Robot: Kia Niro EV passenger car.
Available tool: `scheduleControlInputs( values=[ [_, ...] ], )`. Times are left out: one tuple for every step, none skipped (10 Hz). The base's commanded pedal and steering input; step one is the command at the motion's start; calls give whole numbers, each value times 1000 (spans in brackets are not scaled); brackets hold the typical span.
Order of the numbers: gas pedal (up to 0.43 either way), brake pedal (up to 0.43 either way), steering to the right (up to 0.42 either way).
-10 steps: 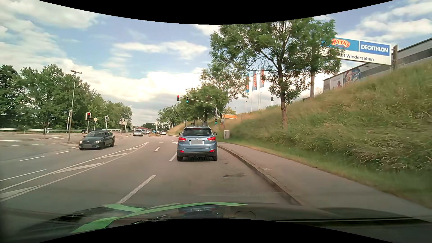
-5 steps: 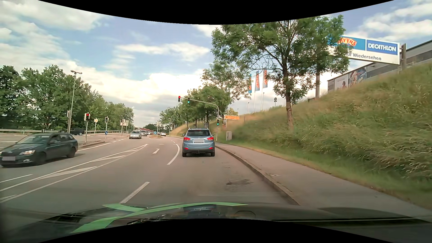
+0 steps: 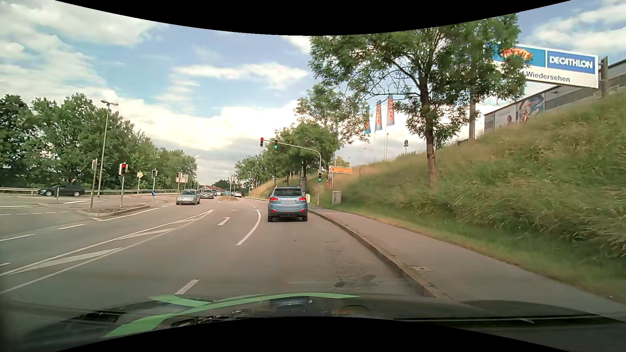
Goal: Follow the waypoints while adhering to traffic rules and regulations
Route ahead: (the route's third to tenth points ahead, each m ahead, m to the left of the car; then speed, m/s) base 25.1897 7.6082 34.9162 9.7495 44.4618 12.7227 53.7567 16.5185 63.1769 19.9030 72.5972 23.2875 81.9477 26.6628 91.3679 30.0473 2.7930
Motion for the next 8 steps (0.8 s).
scheduleControlInputs(
  values=[
    [358,0,-59],
    [358,0,-59],
    [358,0,-60],
    [358,0,-60],
    [358,0,-60],
    [358,0,-61],
    [358,0,-62],
    [358,0,-65]
  ],
)
